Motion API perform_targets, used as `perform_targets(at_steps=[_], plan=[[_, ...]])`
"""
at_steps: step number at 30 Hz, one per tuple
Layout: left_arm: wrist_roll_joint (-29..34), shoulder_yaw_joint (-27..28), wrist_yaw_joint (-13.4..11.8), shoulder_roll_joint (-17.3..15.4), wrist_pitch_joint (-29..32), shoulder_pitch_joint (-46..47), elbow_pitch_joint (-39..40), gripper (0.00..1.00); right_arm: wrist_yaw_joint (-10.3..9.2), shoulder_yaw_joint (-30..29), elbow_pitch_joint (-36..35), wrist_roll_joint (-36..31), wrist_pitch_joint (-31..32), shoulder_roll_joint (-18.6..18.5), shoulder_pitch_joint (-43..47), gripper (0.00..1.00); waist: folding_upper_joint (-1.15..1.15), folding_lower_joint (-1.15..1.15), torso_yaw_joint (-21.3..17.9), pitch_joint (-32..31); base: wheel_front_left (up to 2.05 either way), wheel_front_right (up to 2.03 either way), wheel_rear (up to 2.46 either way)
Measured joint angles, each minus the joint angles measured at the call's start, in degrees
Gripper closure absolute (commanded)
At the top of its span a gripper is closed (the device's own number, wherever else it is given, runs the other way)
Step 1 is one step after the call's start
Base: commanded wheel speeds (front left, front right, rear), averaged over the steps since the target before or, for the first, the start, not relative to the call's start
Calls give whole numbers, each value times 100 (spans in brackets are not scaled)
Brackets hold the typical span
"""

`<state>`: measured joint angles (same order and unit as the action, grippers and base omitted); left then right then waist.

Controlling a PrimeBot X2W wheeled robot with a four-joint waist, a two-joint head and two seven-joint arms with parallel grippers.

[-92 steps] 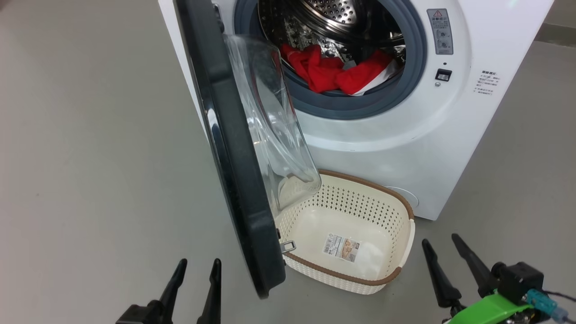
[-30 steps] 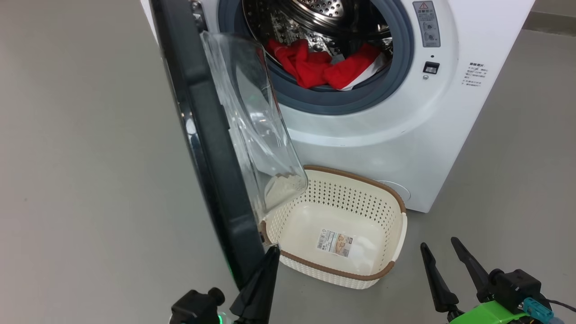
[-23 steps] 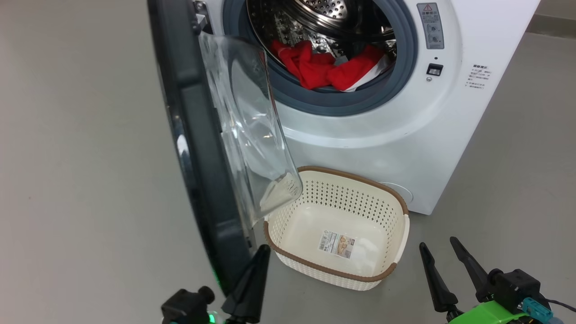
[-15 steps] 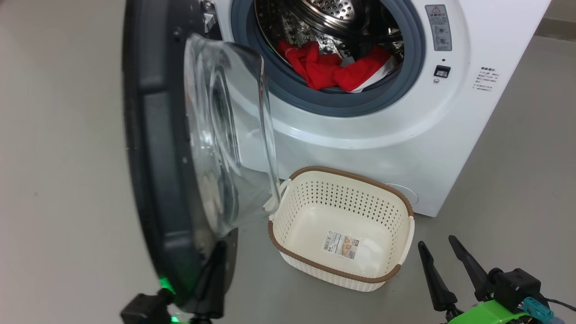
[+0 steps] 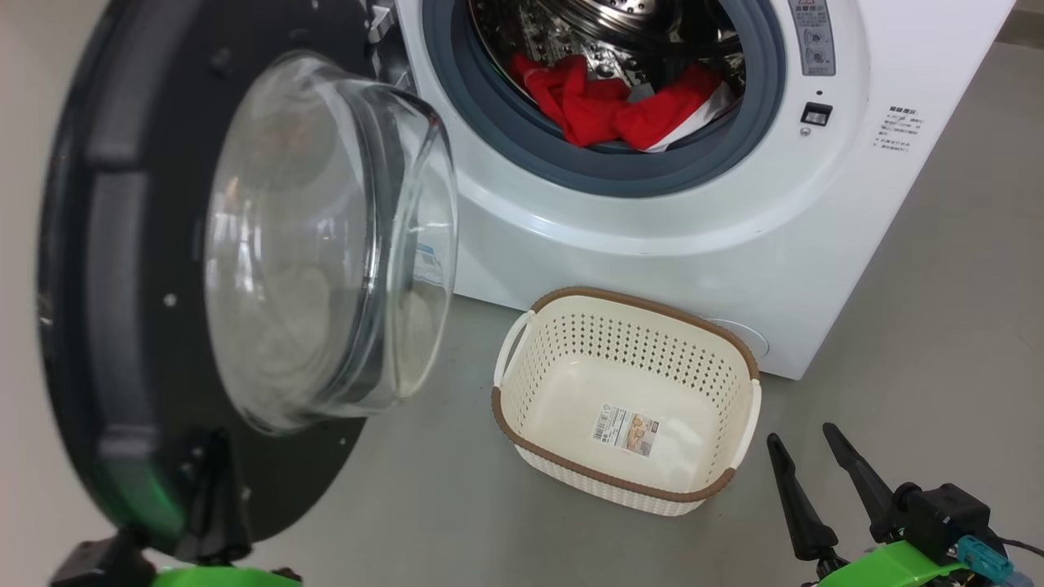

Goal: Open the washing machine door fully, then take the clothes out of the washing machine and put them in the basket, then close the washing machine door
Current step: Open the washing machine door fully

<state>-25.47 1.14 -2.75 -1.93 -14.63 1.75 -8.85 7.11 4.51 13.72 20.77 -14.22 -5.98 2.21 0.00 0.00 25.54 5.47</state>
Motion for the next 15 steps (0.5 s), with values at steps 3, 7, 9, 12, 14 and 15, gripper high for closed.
perform_targets(at_steps=[3,7,9,12,14,15], plan=[[76,378,22,18,-1,144,-103,100,0,0,-9,1,0,-26,-3,0,0,0,-24,43,0,0,0],[335,840,87,49,-1,409,-282,100,0,1,-20,1,0,-70,-14,0,0,0,-66,108,0,0,0],[424,1054,135,69,-1,495,-343,100,0,1,-23,1,0,-93,-29,0,0,0,-84,149,0,0,0],[580,1392,211,92,-1,665,-464,100,0,3,-26,1,0,-113,-102,0,0,0,-109,219,0,0,0],[657,1640,272,96,-1,812,-519,100,0,-2,-36,0,-1,-132,-151,0,0,0,-124,263,0,0,0],[740,1770,283,97,-1,882,-535,100,0,-2,-45,0,-1,-143,-154,0,0,0,-133,286,0,0,0]])
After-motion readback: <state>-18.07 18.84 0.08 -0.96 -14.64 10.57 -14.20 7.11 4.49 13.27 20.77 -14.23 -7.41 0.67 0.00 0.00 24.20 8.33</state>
